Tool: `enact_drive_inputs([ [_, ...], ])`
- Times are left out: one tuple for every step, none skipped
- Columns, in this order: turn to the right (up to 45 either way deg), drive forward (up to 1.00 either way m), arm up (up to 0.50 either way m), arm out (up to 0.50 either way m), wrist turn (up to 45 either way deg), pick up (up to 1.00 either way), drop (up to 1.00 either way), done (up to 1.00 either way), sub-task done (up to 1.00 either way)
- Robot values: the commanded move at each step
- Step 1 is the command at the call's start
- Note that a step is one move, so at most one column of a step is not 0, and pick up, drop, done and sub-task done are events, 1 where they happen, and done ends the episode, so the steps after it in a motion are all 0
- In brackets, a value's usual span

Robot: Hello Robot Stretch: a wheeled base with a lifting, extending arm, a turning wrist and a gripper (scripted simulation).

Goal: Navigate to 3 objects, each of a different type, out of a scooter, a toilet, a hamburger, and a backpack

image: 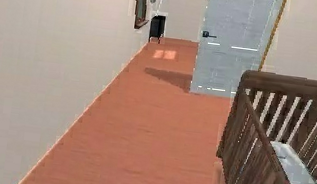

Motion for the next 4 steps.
enact_drive_inputs([
  [0.0, 1.0, 0.0, 0.0, 0.0, 0.0, 0.0, 0.0, 0.0],
  [0.0, 1.0, 0.0, 0.0, 0.0, 0.0, 0.0, 0.0, 0.0],
  [0.0, 0.65, 0.0, 0.0, 0.0, 0.0, 0.0, 0.0, 0.0],
  [3.0, 0.0, 0.0, 0.0, 0.0, 0.0, 0.0, 0.0, 0.0],
])
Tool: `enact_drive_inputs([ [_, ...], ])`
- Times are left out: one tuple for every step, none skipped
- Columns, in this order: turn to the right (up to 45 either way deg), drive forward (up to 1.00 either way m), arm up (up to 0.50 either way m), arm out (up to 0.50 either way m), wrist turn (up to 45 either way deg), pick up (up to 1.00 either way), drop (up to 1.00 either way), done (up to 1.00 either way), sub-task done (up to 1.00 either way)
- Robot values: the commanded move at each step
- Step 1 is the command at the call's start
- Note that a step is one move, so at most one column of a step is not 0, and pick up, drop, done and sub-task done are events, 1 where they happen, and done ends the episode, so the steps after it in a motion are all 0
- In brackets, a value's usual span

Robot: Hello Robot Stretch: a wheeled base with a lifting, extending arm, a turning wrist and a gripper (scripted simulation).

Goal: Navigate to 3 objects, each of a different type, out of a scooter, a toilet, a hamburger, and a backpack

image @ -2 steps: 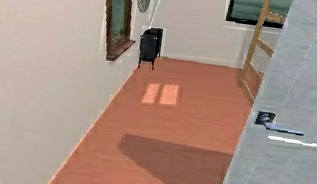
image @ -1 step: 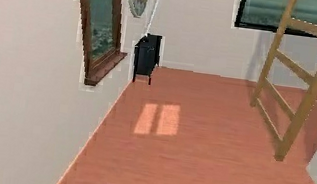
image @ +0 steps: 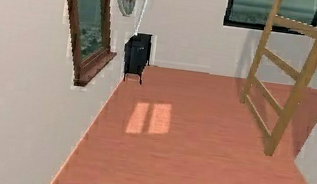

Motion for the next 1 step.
enact_drive_inputs([
  [0.0, 0.5, 0.0, 0.0, 0.0, 0.0, 0.0, 0.0, 0.0],
])
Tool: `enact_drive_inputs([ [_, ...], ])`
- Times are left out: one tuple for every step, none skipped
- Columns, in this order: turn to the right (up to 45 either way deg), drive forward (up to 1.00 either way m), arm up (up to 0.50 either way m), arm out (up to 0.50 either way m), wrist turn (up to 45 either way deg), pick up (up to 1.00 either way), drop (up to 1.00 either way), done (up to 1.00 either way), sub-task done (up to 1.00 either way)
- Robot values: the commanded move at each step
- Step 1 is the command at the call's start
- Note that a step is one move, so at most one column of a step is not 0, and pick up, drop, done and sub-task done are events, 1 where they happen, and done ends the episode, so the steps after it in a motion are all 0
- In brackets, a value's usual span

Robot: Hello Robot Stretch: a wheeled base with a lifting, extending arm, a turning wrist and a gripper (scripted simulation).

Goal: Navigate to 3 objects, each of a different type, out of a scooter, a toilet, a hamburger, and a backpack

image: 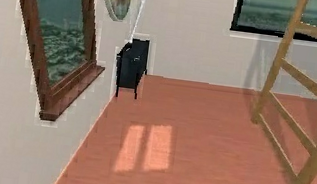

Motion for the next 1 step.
enact_drive_inputs([
  [9.0, 0.0, 0.0, 0.0, 0.0, 0.0, 0.0, 0.0, 0.0],
])
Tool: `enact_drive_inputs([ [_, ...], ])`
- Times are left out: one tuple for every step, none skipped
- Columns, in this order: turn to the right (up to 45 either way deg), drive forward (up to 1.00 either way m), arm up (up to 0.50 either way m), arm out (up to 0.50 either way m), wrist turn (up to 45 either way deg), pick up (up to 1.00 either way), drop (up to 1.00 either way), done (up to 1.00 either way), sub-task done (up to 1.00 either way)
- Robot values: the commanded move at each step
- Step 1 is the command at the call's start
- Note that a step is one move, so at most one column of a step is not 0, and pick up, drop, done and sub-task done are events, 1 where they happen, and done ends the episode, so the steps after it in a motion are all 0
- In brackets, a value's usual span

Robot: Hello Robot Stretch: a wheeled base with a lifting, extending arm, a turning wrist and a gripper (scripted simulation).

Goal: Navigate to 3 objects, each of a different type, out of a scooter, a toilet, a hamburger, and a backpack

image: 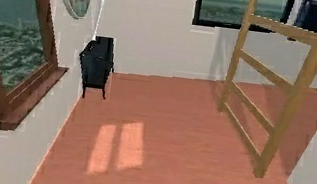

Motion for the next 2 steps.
enact_drive_inputs([
  [0.0, 0.15, 0.0, 0.0, 0.0, 0.0, 0.0, 0.0, 0.0],
  [36.0, 0.0, 0.0, 0.0, 0.0, 0.0, 0.0, 0.0, 0.0],
])
